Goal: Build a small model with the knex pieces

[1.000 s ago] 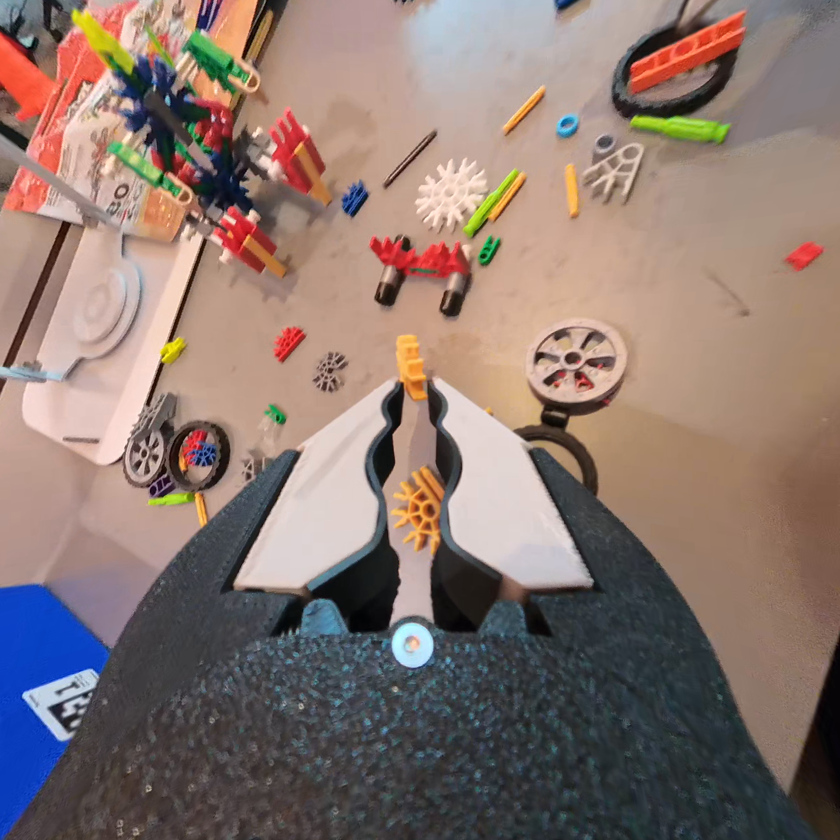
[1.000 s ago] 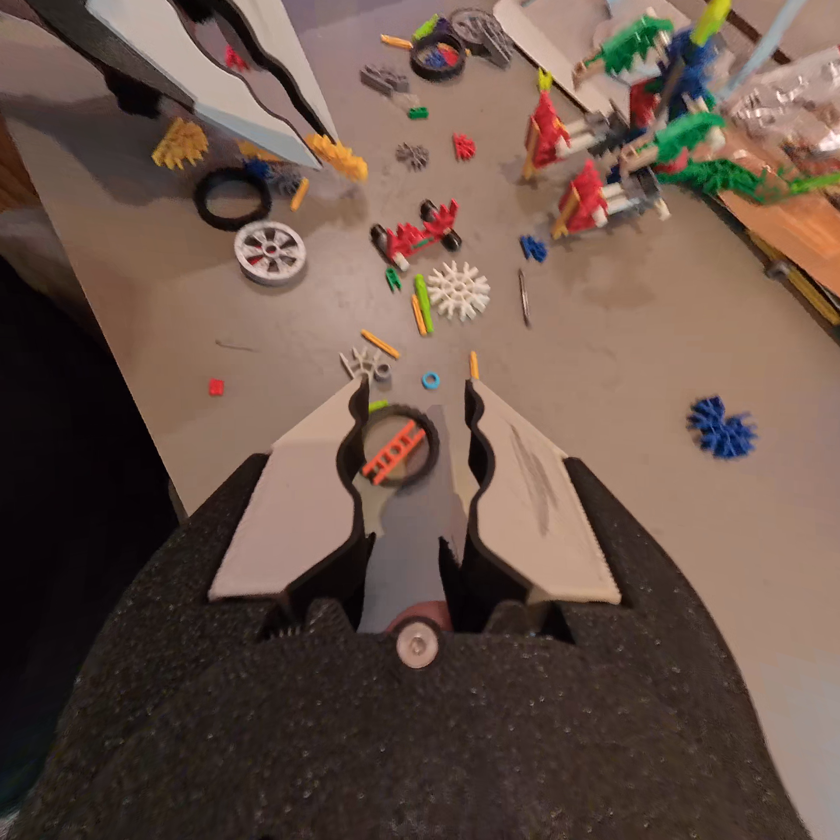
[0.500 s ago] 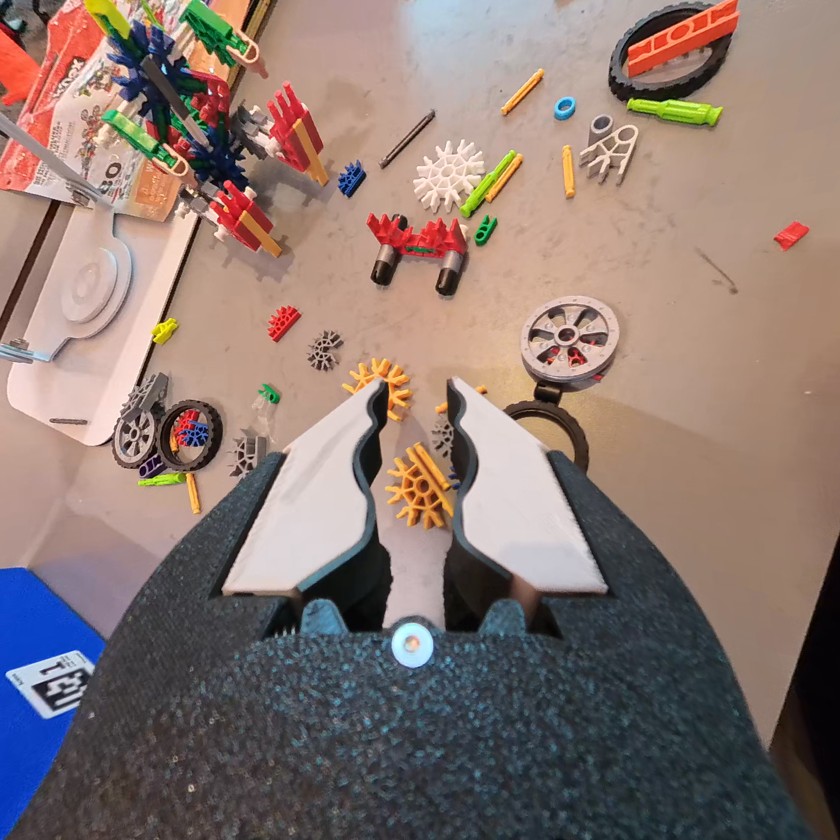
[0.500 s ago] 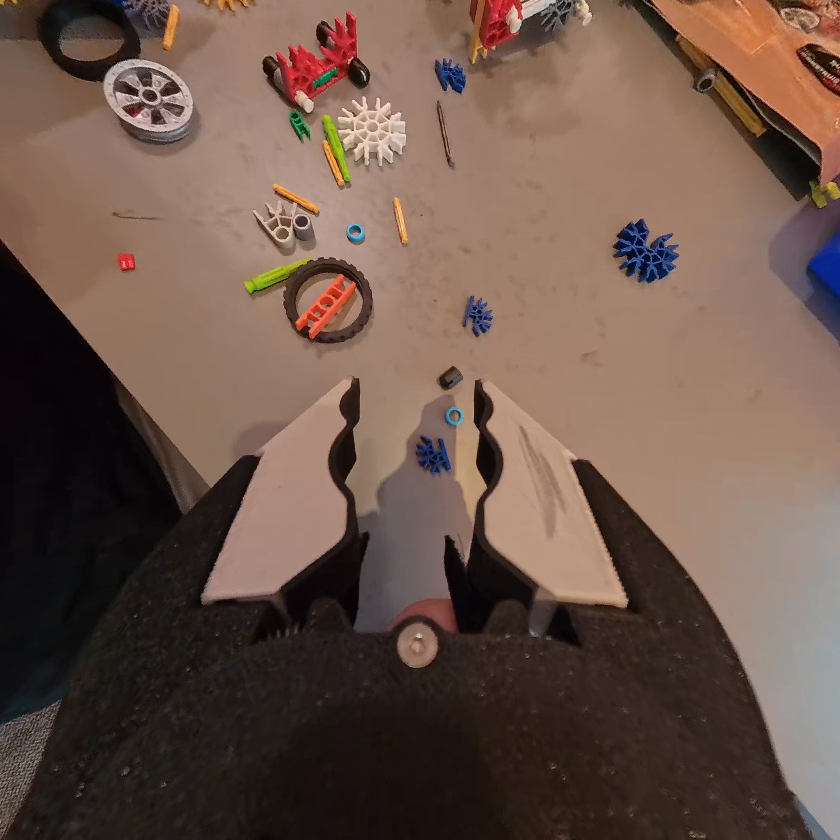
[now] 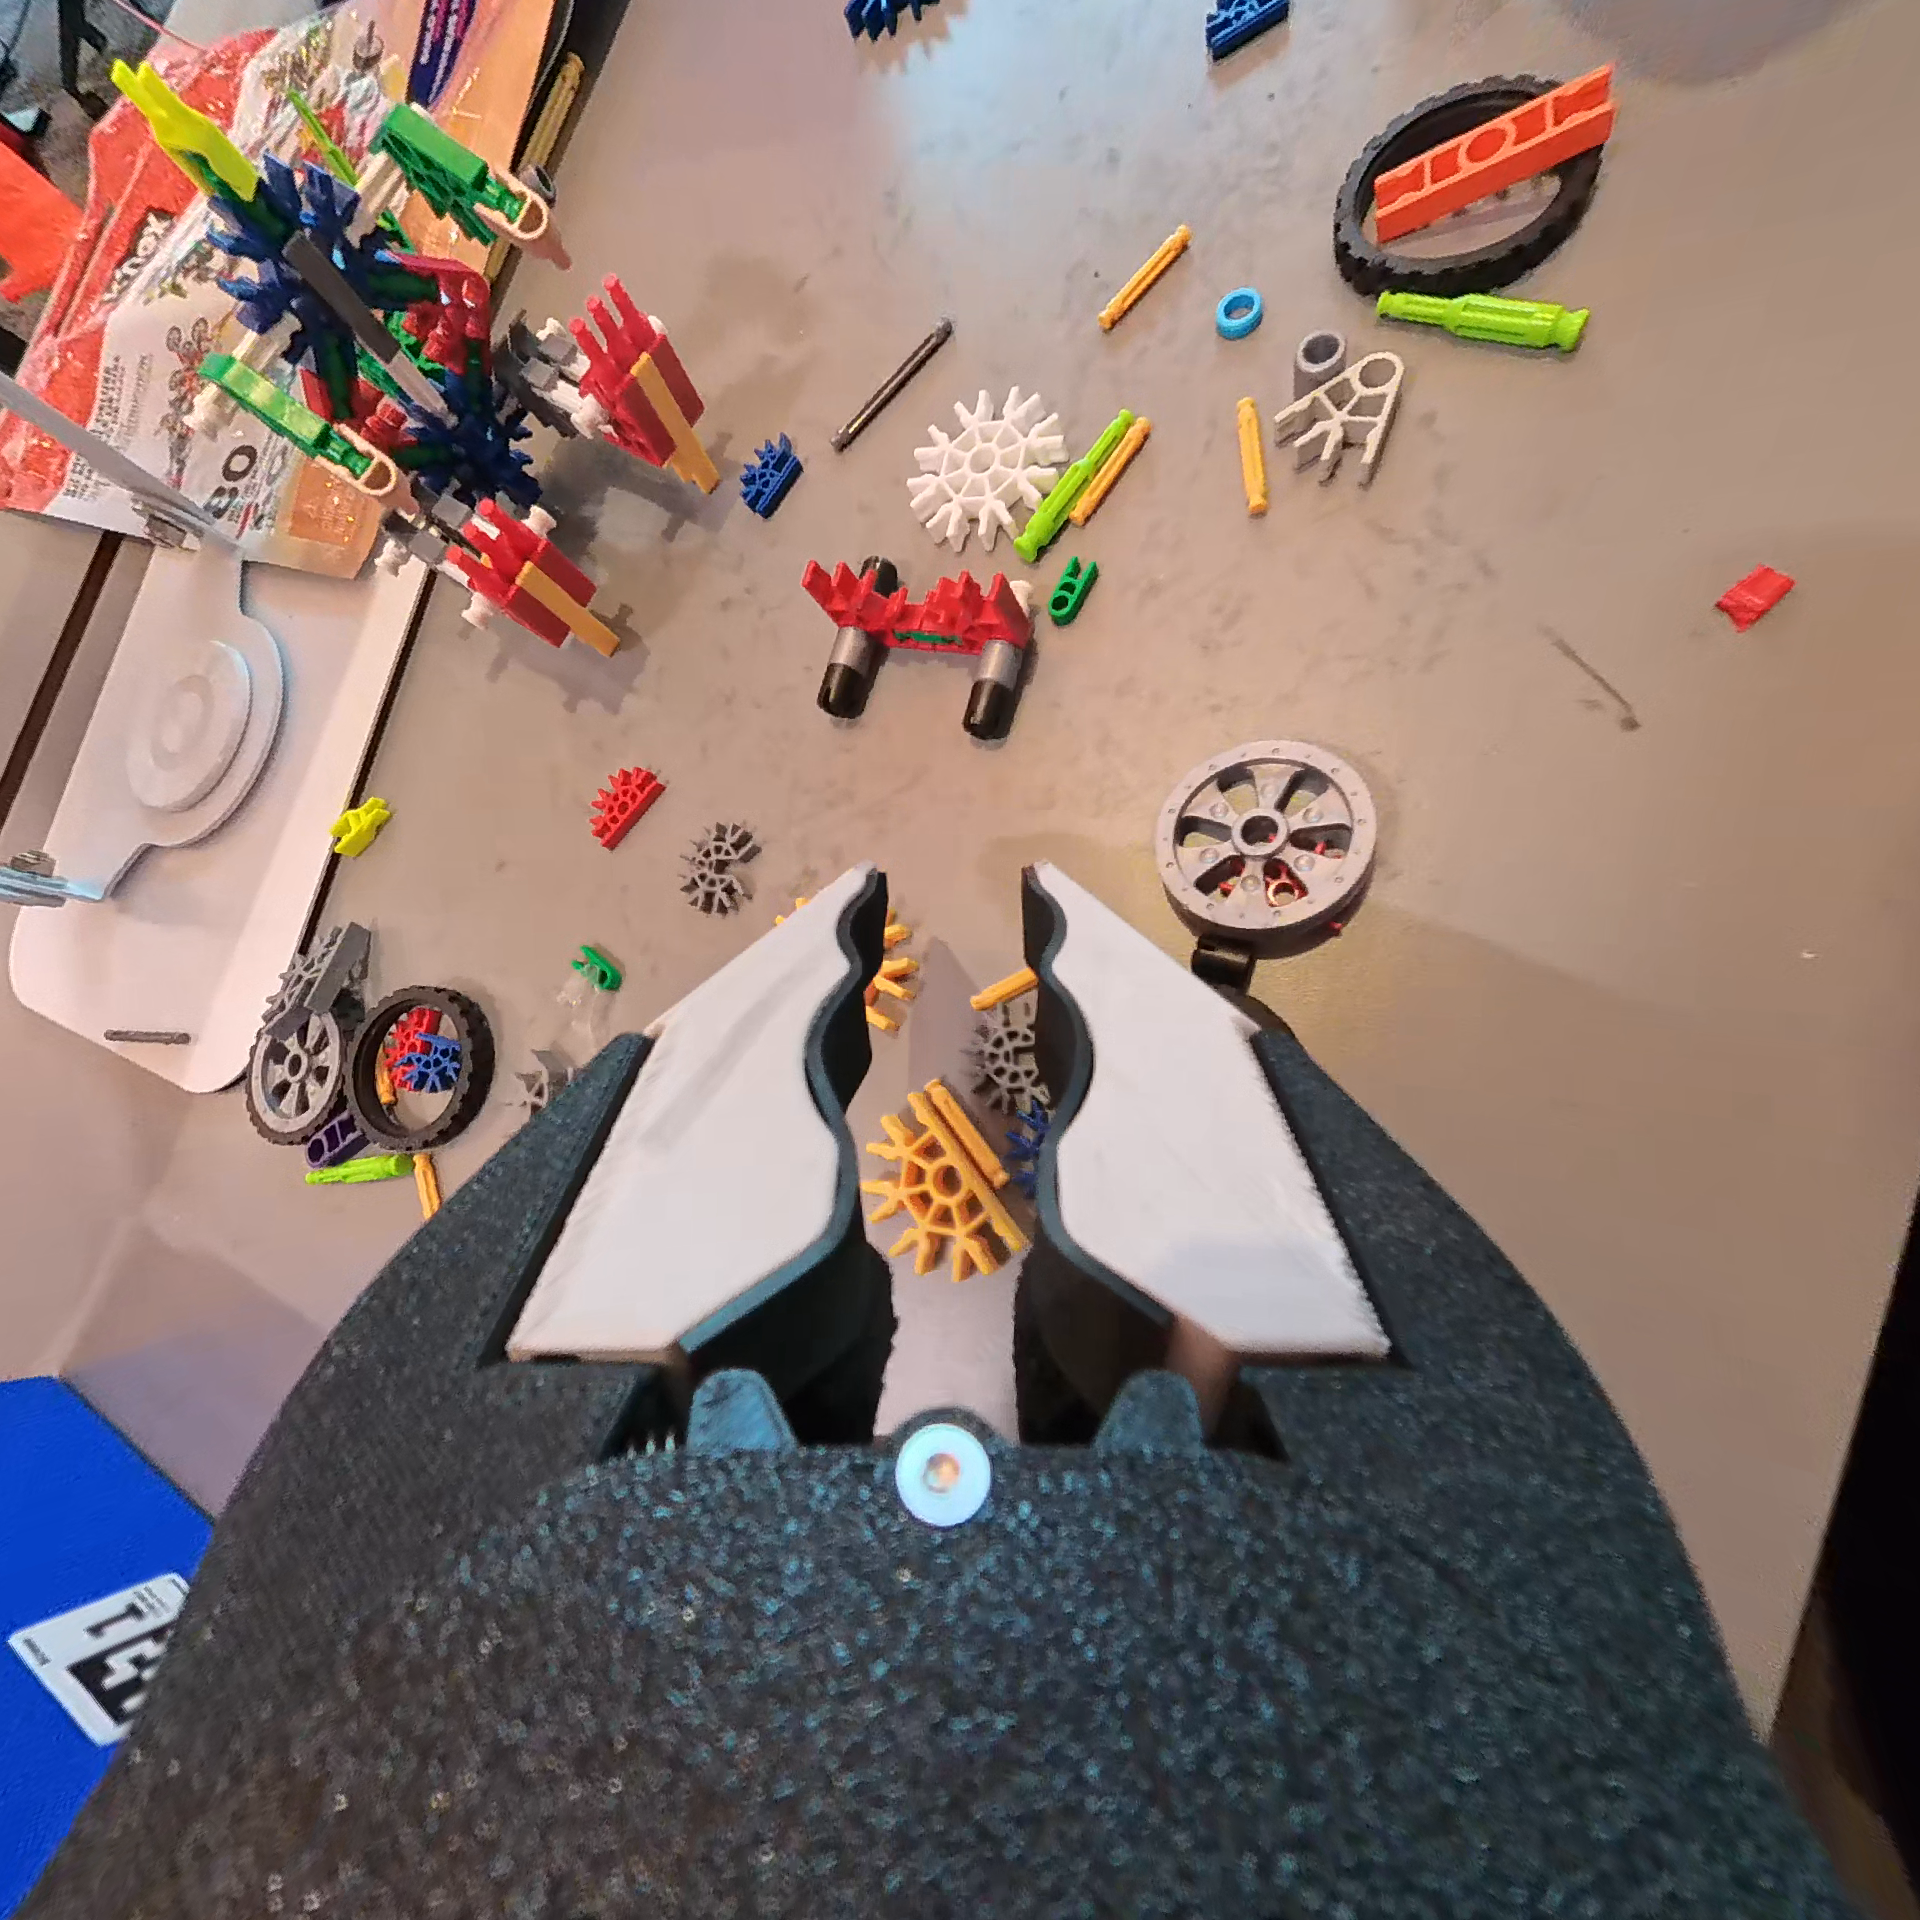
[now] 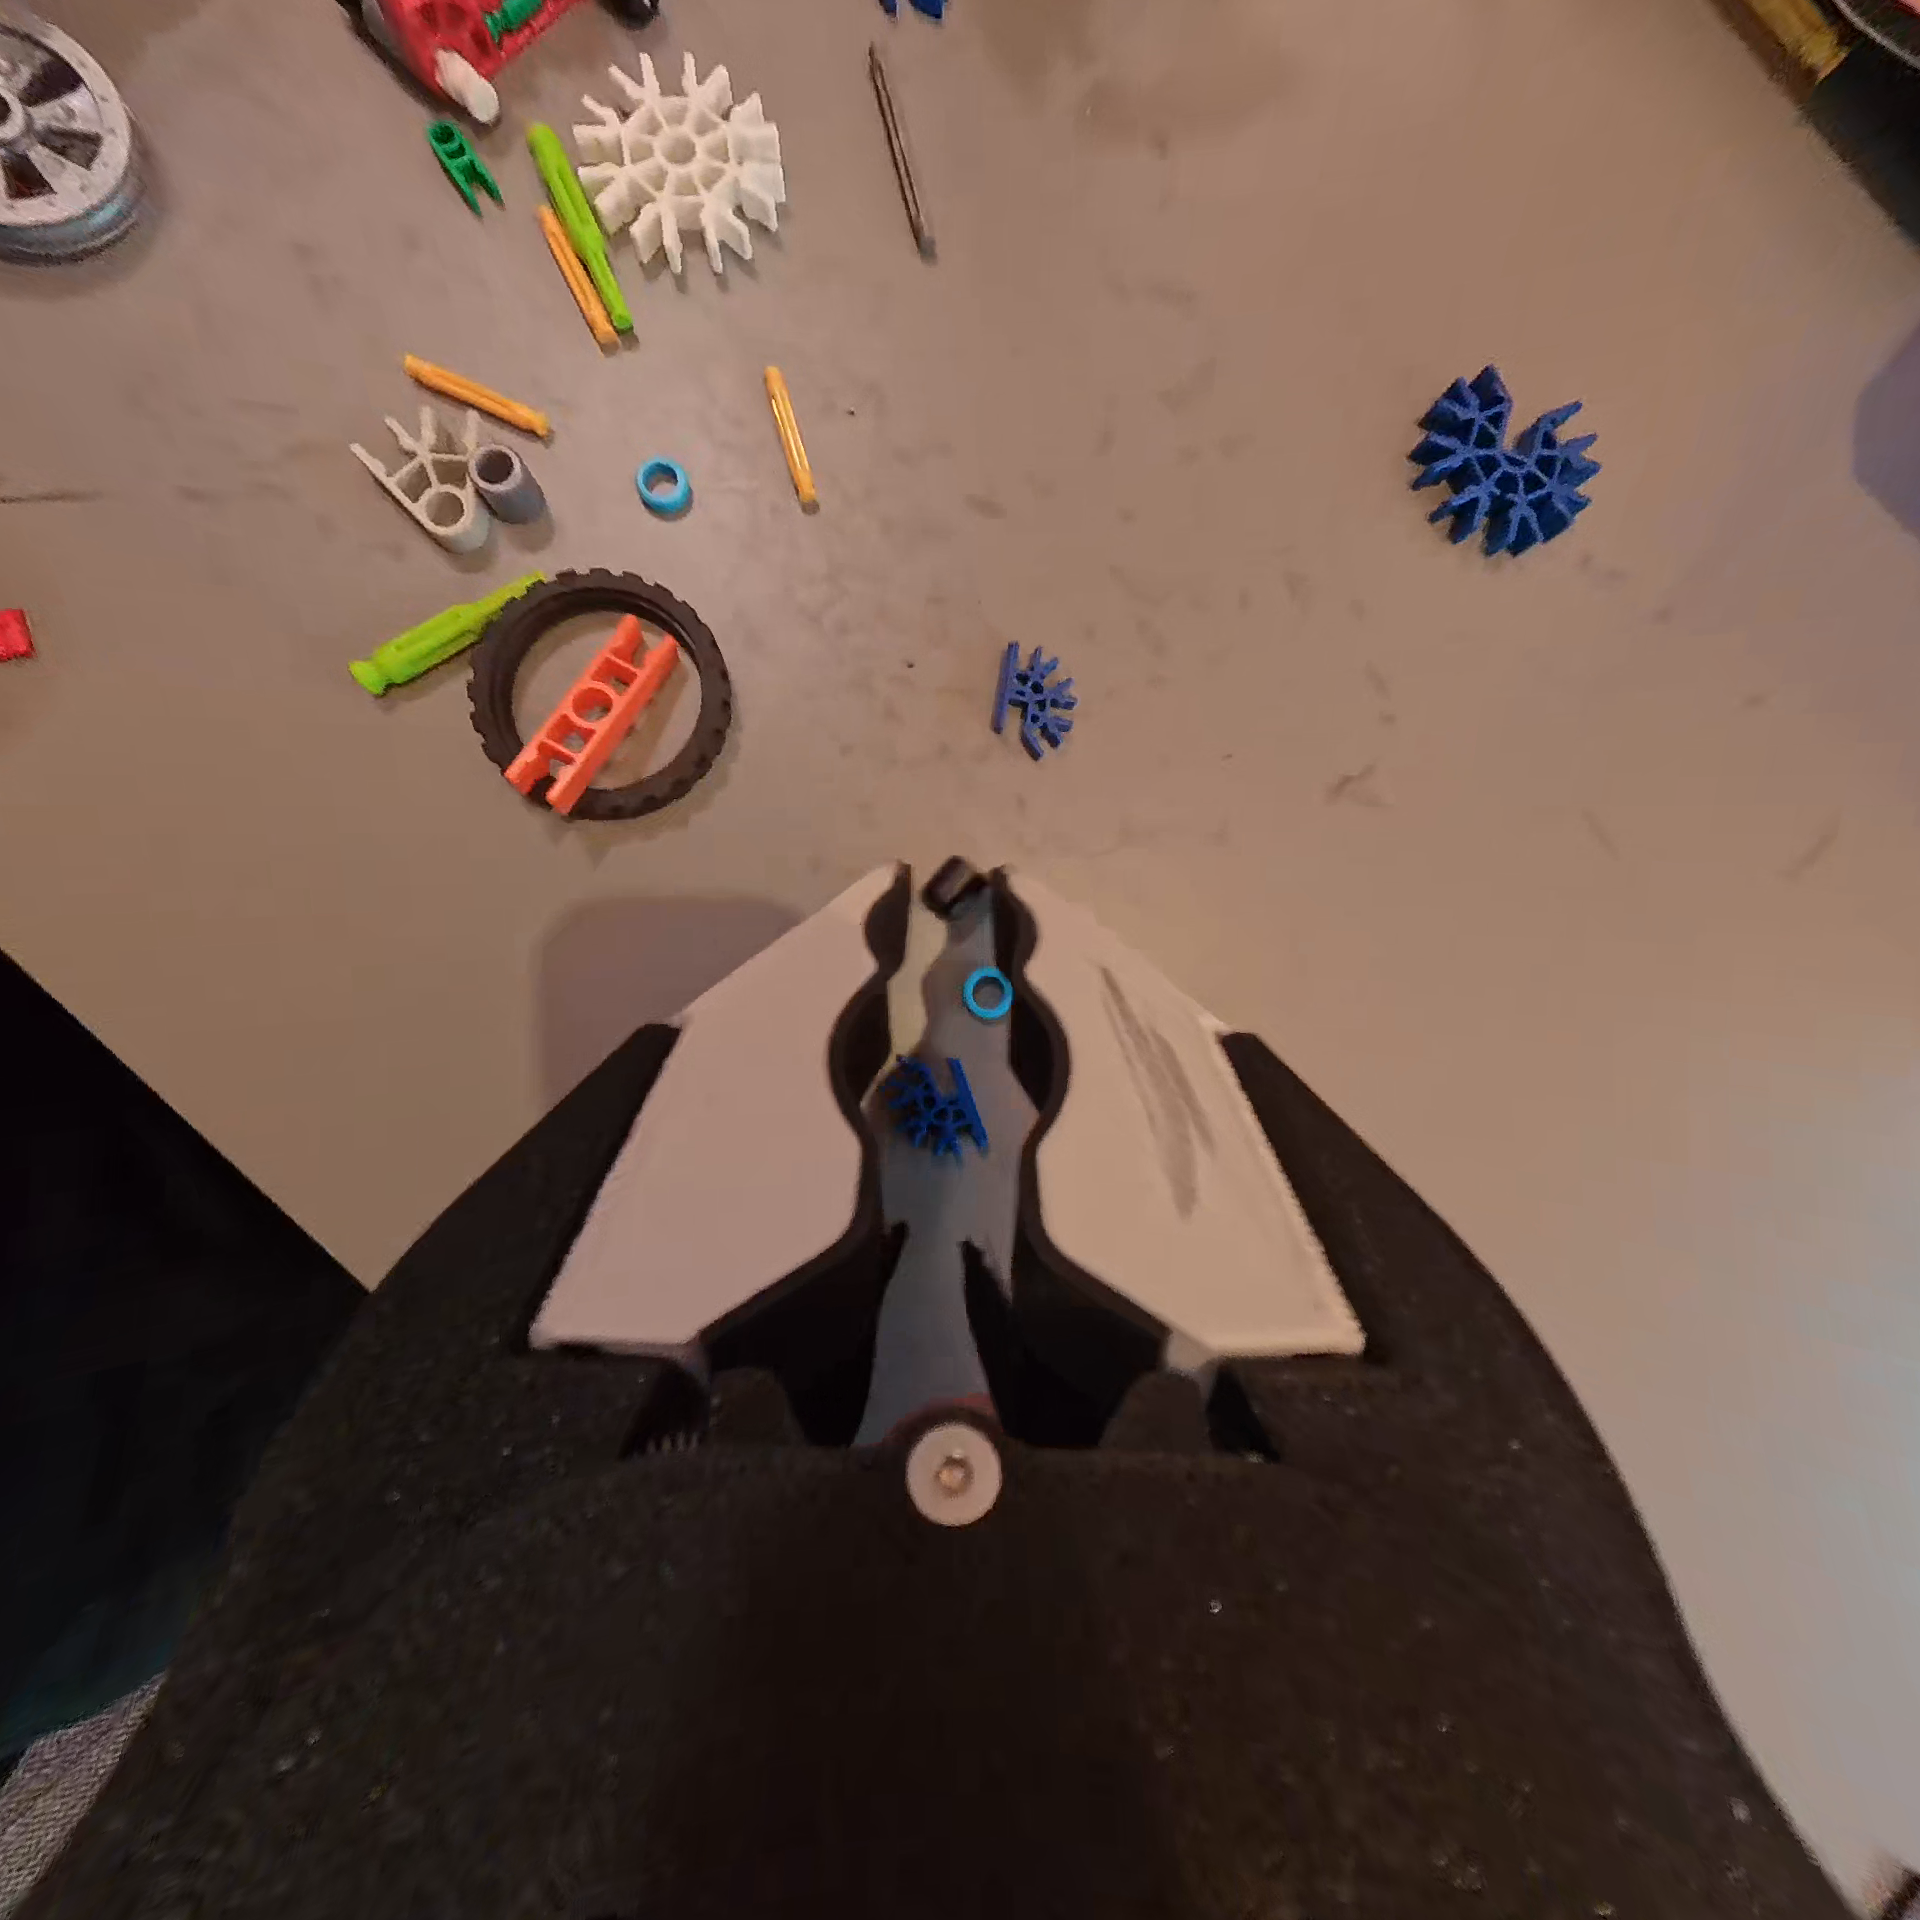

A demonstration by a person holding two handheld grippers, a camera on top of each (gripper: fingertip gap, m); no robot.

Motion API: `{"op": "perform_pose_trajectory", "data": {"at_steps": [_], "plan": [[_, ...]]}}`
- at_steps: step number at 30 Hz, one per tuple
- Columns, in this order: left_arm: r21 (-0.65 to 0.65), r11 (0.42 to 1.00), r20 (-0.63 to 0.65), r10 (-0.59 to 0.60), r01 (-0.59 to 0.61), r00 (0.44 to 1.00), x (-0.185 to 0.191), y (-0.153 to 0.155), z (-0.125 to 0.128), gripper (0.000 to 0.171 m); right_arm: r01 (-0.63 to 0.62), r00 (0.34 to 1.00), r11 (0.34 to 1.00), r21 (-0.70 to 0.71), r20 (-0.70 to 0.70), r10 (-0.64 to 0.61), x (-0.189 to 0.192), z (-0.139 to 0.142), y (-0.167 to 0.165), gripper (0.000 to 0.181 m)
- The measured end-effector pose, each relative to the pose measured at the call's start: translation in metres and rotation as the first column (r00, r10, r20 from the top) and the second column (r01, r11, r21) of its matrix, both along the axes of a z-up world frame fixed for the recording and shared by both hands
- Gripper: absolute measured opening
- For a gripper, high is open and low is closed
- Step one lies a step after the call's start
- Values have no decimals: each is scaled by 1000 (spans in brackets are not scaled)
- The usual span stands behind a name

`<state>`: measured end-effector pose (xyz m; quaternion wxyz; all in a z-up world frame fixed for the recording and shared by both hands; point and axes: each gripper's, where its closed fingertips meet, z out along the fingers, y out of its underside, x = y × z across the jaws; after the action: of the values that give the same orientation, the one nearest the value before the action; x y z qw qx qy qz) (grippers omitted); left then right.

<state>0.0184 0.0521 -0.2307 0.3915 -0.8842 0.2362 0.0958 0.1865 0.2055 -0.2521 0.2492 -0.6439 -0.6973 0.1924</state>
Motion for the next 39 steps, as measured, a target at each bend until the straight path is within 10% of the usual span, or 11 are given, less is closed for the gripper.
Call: {"op": "perform_pose_trajectory", "data": {"at_steps": [21,39], "plan": [[-66,984,14,-166,166,986,11,35,-19,11,-494,863,869,-12,-123,489,-128,18,-98,11],[-65,975,40,-210,212,977,7,38,-19,12,-596,803,803,-12,17,596,-135,1,-98,11]]}}
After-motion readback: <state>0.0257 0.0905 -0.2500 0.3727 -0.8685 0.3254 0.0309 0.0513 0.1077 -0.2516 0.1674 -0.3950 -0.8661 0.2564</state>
